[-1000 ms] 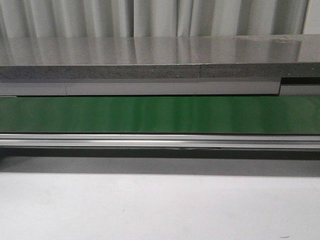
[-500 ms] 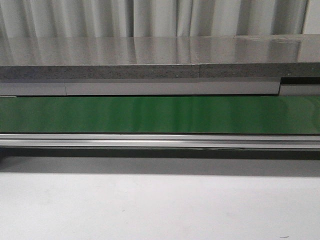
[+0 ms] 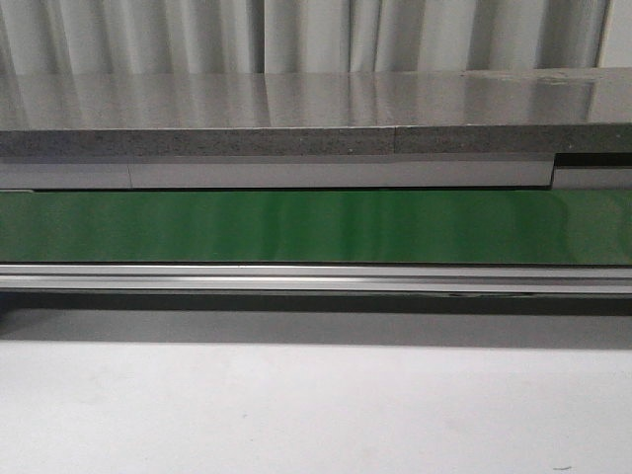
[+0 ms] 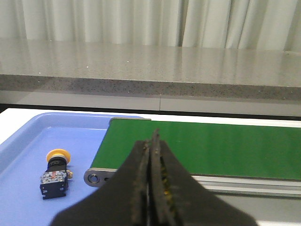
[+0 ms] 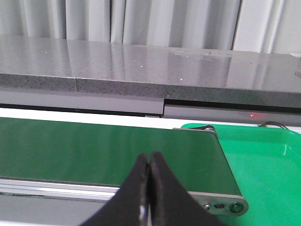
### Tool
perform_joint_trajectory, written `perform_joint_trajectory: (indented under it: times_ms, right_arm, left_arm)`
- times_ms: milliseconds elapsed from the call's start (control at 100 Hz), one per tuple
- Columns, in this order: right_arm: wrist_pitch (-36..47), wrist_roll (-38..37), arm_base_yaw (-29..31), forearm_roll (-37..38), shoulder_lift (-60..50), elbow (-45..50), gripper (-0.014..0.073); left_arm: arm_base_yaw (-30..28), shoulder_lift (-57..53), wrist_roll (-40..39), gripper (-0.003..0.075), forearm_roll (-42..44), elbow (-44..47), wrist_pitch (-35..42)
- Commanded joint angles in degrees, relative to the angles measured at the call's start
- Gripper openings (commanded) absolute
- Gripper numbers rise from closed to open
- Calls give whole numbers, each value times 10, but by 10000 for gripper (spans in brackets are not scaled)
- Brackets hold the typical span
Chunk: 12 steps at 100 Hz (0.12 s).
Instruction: Move button from right to left
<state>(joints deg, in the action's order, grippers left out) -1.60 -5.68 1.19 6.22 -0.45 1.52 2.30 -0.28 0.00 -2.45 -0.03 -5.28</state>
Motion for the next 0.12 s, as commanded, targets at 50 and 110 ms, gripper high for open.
perform_joint_trajectory:
  times_ms: [50,110]
  right_arm:
    - [46,-3,3,9,-13,-7,-66]
    - [46,-3,3,9,-13,-7,-66]
  left_arm:
    - [-2,-18,-3,-20,-6,25,44]
    - [-2,-18,-3,-20,-6,25,44]
